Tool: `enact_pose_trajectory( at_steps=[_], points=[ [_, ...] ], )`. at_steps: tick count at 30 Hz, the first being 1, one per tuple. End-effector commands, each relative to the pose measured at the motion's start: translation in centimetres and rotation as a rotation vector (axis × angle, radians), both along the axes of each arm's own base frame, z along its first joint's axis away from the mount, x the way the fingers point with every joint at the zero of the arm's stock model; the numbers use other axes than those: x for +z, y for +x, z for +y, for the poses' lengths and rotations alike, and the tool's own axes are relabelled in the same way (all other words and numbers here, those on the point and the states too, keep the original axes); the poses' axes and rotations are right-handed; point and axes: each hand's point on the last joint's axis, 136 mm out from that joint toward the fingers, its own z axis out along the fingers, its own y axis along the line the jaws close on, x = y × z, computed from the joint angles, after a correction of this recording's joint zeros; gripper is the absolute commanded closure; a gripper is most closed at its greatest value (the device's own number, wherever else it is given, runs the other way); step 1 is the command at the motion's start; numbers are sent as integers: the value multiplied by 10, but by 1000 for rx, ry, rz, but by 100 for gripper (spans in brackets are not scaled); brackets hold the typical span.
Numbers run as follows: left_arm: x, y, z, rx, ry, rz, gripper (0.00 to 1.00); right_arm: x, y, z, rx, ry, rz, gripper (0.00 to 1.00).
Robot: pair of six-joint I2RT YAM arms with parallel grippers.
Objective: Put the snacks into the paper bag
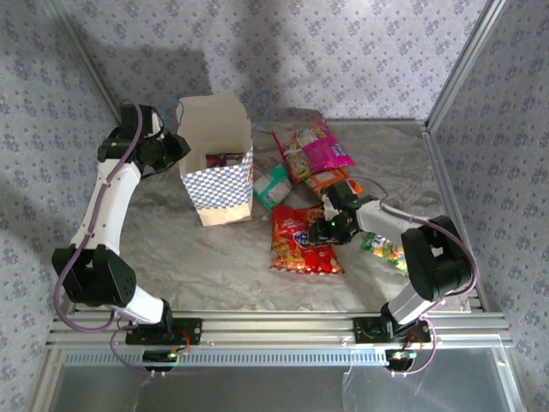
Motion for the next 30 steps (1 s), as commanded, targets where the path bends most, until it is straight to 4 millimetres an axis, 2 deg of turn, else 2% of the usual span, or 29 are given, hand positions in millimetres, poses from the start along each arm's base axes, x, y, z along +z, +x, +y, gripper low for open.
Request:
enact_pose_trajectory(
  at_steps=[1, 5, 14, 30],
  points=[
    [13, -5, -1, -12, 11, -22, 74, -13, -4, -8, -17, -67, 36, 64],
    [13, -5, -1, -13, 12, -21, 73, -8, -3, -7, -16, -65, 40, 75],
    [14, -5, -1, -15, 11, -26, 73, 18, 2, -1, 3, -55, -3, 100],
    [17, -4, -2, -23, 12, -32, 73, 58, 12, 11, 63, -62, -78, 100]
  ],
)
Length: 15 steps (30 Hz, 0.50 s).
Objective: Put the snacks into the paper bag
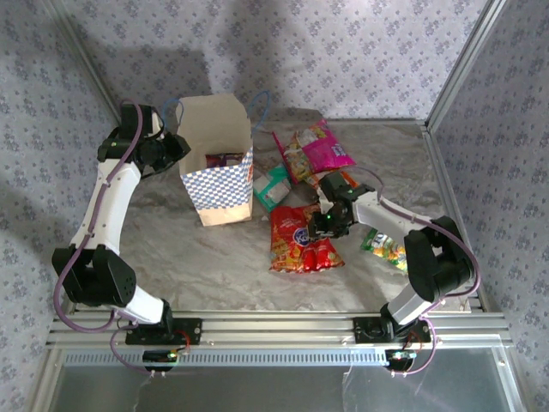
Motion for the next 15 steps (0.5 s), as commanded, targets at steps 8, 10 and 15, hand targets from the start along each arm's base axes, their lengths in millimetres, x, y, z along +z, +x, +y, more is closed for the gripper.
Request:
enact_pose_trajectory(
  at_steps=[8, 10, 15],
  points=[
    [21, -4, -3, -23, 6, -39, 73, 43, 7, 5, 45, -1, -113, 100],
    [24, -4, -3, -24, 0, -45, 73, 49, 8, 4, 48, -4, -127, 100],
    [27, -3, -4, -25, -6, -54, 73, 64, 9, 5, 53, 4, -160, 100]
  ],
)
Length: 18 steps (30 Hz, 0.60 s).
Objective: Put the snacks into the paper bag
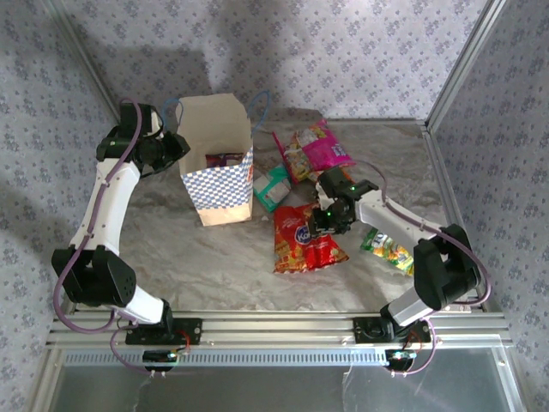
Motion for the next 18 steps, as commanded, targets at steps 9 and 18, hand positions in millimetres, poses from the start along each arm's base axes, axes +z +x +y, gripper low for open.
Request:
enact_pose_trajectory(
  at_steps=[9, 18],
  points=[
    [28, 2, -4, -17, -7, -64, 72, 66, 14, 6, 22, 48, -178, 100],
    [31, 8, -1, -11, 1, -69, 69, 102, 21, 6, 3, 80, -266, 100]
  ],
)
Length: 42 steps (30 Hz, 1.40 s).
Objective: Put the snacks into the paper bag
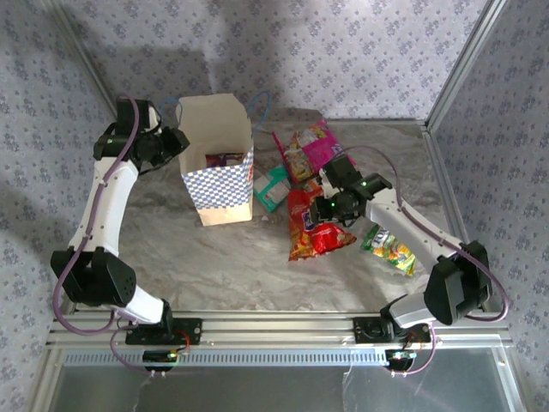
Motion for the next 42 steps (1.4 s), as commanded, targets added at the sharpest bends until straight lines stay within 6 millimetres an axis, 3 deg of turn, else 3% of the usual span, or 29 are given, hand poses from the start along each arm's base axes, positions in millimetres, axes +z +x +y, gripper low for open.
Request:
enact_pose_trajectory(
  at_steps=[1, 8, 25, 33, 42],
  points=[
    [13, 4, 0, -10, 7, -27, 68, 45, 8, 8, 15, 64, -119, 100],
    [24, 7, 8, 3, 39, -52, 63, 74, 10, 6, 3, 84, -184, 100],
    [31, 12, 28, 37, 75, -61, 62, 154, 9, 4, 21, 131, -372, 100],
    [35, 15, 36, 71, 55, -73, 66, 189, 7, 7, 45, 157, -454, 100],
    [32, 18, 45, 106, 3, -82, 81, 224, 4, 10, 73, 180, -541, 100]
  ],
)
